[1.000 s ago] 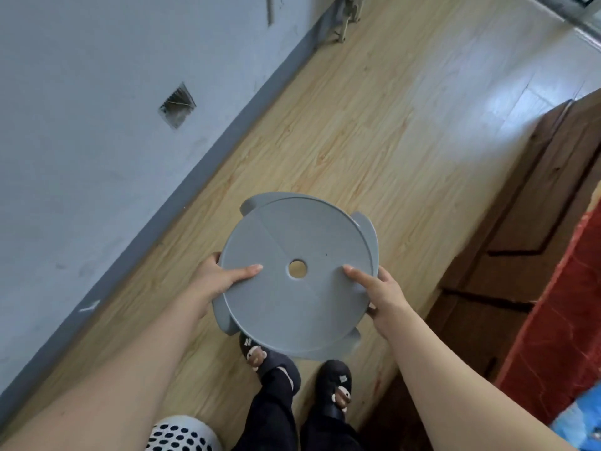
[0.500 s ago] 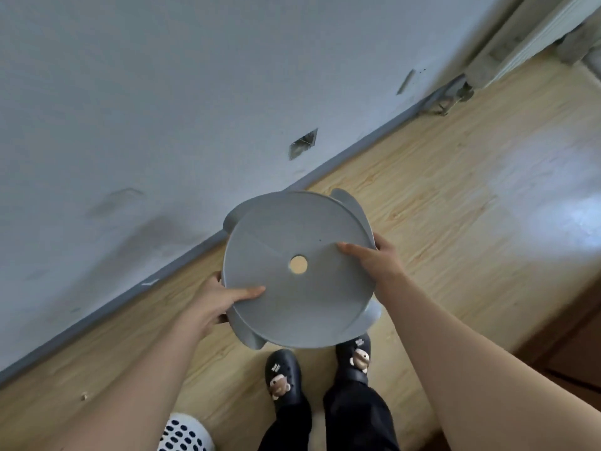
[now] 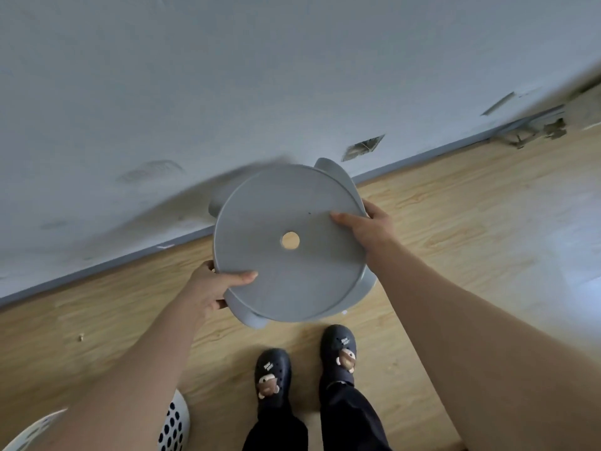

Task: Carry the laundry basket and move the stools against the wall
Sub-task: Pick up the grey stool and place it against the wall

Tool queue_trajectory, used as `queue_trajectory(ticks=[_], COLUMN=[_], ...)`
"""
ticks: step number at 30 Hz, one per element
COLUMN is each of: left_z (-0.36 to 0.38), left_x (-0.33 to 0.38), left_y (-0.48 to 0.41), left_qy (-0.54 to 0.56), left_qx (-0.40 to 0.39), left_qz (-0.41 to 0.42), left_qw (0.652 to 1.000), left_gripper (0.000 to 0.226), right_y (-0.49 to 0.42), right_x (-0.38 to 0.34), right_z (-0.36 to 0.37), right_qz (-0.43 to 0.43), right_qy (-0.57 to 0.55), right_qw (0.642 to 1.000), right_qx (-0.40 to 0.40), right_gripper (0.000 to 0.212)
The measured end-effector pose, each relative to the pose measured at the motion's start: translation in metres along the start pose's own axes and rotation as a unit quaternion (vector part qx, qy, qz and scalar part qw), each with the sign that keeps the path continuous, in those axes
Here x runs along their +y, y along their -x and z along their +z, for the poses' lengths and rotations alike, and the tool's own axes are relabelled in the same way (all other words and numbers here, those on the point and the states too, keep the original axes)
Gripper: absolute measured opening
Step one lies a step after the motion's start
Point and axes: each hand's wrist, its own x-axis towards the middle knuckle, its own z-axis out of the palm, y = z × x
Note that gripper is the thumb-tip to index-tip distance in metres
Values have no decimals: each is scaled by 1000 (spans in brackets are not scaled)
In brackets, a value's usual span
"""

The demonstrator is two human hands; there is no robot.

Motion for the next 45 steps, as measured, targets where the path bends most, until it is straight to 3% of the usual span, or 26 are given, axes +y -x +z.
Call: queue_trajectory(ticks=[10, 26, 30, 32, 34, 36, 40, 45], left_z=[14, 21, 27, 30, 30, 25, 7, -27], left_x=[-9, -10, -10, -8, -4, 0, 4, -1], left_y=[-17, -17, -14, -11, -5, 8, 42, 79], left_qy=[35, -30, -71, -78, -106, -177, -247, -235], left_qx=[10, 14, 9, 45, 120, 178, 210, 231], left_qz=[-17, 10, 38, 68, 89, 125, 179, 182], left_qw=[999, 999, 997, 994, 983, 960, 929, 926], left_gripper=[79, 91, 68, 65, 92, 103, 93, 86], right_y=[-31, -38, -34, -29, -21, -6, 26, 74], right_x=[13, 26, 23, 19, 17, 16, 17, 12], right_z=[2, -9, -5, -1, 1, 1, 9, 41], right_qz=[-4, -18, -37, -62, -84, -115, -168, -243], right_qy=[40, 61, 128, 181, 234, 283, 332, 377], right_qw=[999, 998, 991, 981, 968, 950, 925, 892], right_qx=[-25, -14, 10, 26, 45, 63, 80, 49], right_gripper=[45, 47, 51, 60, 68, 70, 64, 54])
